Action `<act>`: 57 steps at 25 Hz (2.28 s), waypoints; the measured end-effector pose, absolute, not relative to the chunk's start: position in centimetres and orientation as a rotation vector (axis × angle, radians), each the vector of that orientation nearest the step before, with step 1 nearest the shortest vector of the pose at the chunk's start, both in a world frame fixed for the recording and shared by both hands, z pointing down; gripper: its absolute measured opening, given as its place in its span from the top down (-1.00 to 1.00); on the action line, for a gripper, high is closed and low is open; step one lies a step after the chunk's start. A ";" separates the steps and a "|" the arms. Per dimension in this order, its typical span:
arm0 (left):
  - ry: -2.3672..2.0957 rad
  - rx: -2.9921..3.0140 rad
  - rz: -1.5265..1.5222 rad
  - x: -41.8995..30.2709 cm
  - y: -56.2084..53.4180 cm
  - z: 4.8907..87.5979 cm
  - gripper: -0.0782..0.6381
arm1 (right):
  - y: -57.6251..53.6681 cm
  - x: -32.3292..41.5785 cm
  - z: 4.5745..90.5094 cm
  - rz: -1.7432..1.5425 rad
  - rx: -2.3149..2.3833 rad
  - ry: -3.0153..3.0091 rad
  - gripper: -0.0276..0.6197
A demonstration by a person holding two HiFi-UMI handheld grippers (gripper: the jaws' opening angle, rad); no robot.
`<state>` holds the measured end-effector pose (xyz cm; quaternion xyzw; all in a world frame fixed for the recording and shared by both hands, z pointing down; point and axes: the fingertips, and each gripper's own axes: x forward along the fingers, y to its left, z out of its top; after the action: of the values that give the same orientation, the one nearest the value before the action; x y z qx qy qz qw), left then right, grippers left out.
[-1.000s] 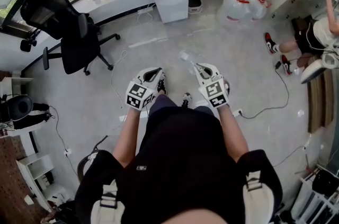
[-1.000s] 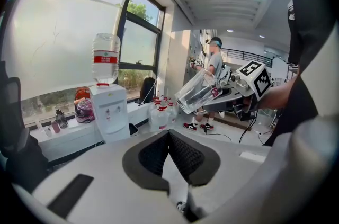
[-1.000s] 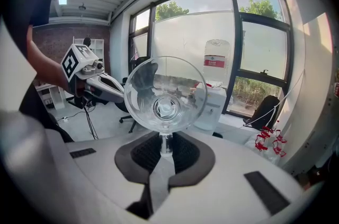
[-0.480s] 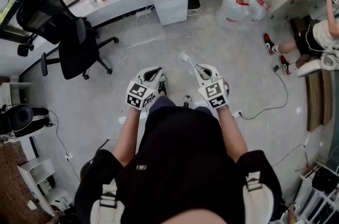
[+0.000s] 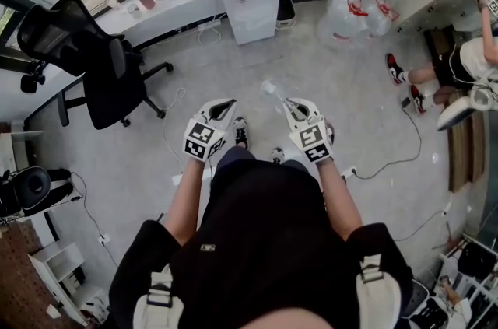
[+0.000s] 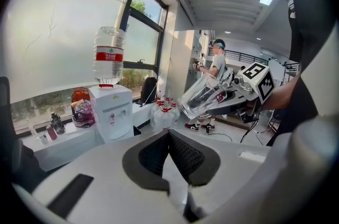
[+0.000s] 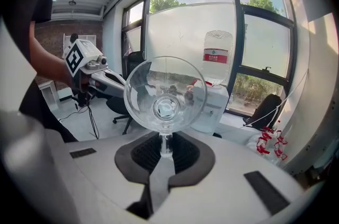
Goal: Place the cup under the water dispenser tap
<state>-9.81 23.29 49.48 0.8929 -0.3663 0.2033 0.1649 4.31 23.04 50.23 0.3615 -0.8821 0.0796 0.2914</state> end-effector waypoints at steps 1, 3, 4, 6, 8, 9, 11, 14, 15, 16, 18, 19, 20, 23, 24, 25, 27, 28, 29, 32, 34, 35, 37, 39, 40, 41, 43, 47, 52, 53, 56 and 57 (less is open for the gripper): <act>-1.036 2.547 0.584 -10.1 22.8 49.5 0.79 | 22.6 4.0 50.2 0.215 0.969 -2.347 0.87; -1.019 2.552 0.587 -10.8 21.8 49.5 0.79 | 21.7 3.3 50.3 0.218 0.977 -2.338 0.87; -1.011 2.554 0.587 -11.0 21.3 49.5 0.79 | 21.3 2.9 50.3 0.217 0.980 -2.332 0.87; -0.991 2.560 0.592 -11.4 20.5 49.7 0.79 | 20.6 2.4 50.5 0.219 0.984 -2.319 0.87; -0.968 2.570 0.598 -11.5 19.7 49.8 0.79 | 20.0 2.1 50.7 0.229 0.994 -2.306 0.87; -0.958 2.575 0.598 -11.7 19.2 49.8 0.79 | 19.6 1.9 50.8 0.234 1.001 -2.301 0.87; -0.940 2.583 0.594 -12.1 18.2 49.9 0.79 | 18.8 1.3 50.9 0.236 1.016 -2.292 0.87; -0.910 2.591 0.589 -12.9 17.0 50.1 0.79 | 18.0 0.6 50.9 0.237 1.040 -2.276 0.87; -0.901 2.593 0.586 -13.1 16.6 50.1 0.79 | 17.8 0.4 50.9 0.237 1.047 -2.269 0.87; -0.893 2.596 0.583 -13.3 16.2 50.0 0.79 | 17.5 0.3 51.0 0.238 1.054 -2.260 0.87; -0.879 2.608 0.575 -13.5 15.1 49.8 0.79 | 16.8 0.2 50.9 0.241 1.067 -2.245 0.87; -0.874 2.615 0.572 -13.7 14.6 49.7 0.79 | 16.4 0.1 50.9 0.242 1.075 -2.240 0.87; -0.871 2.622 0.571 -13.9 14.1 49.6 0.79 | 15.9 -0.1 50.8 0.243 1.083 -2.237 0.87; -0.861 2.643 0.569 -14.9 12.8 49.3 0.79 | 14.8 -1.1 50.8 0.231 1.105 -2.230 0.87; -0.854 2.643 0.572 -15.4 12.6 49.4 0.79 | 14.5 -1.4 50.8 0.225 1.109 -2.224 0.87; -0.849 2.643 0.574 -15.9 12.4 49.6 0.79 | 14.3 -1.7 50.8 0.218 1.111 -2.215 0.87; -0.846 2.644 0.574 -16.9 11.9 49.7 0.79 | 13.9 -2.3 50.9 0.210 1.112 -2.202 0.87; -0.847 2.645 0.575 -17.4 11.7 49.8 0.79 | 13.7 -2.7 51.0 0.209 1.113 -2.200 0.87; -0.848 2.646 0.576 -17.8 11.5 49.8 0.79 | 13.5 -3.0 51.0 0.209 1.114 -2.199 0.87; -0.852 2.646 0.577 -19.2 10.8 50.1 0.79 | 13.1 -3.8 51.4 0.205 1.116 -2.191 0.87; -0.856 2.645 0.574 -20.0 10.5 50.2 0.79 | 13.0 -4.2 51.8 0.204 1.114 -2.182 0.87; -0.857 2.643 0.573 -20.4 10.4 50.3 0.79 | 12.9 -4.5 51.9 0.206 1.113 -2.179 0.87; -0.855 2.643 0.573 -20.9 10.2 50.5 0.79 | 12.6 -5.0 52.1 0.205 1.112 -2.178 0.87; -0.852 2.642 0.573 -21.5 10.0 50.6 0.79 | 12.4 -5.6 52.2 0.204 1.108 -2.174 0.87; -0.853 2.639 0.573 -21.8 10.0 50.7 0.79 | 12.4 -5.9 52.3 0.204 1.103 -2.172 0.87; -0.855 2.635 0.571 -22.0 10.0 50.9 0.79 | 12.3 -6.2 52.4 0.202 1.098 -2.172 0.87; -0.859 2.631 0.564 -22.4 9.8 51.0 0.79 | 12.1 -6.6 52.6 0.199 1.090 -2.171 0.87; -0.865 2.624 0.556 -23.3 9.6 51.1 0.79 | 11.6 -7.4 52.8 0.201 1.090 -2.171 0.87; -0.868 2.617 0.553 -24.2 9.4 51.5 0.79 | 10.7 -7.7 53.1 0.205 1.094 -2.164 0.87; -0.872 2.613 0.553 -24.5 9.3 51.6 0.79 | 10.6 -7.9 53.0 0.204 1.092 -2.164 0.87; -0.881 2.609 0.545 -25.3 9.0 51.5 0.79 | 10.5 -8.3 53.1 0.199 1.087 -2.157 0.87; -0.882 2.610 0.539 -25.4 9.0 51.4 0.79 | 10.6 -8.4 53.1 0.198 1.084 -2.150 0.87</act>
<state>-25.43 8.98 51.44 0.9168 -0.3098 0.1893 0.1664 -8.41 10.59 53.07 0.4195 -0.8320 0.0768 0.3547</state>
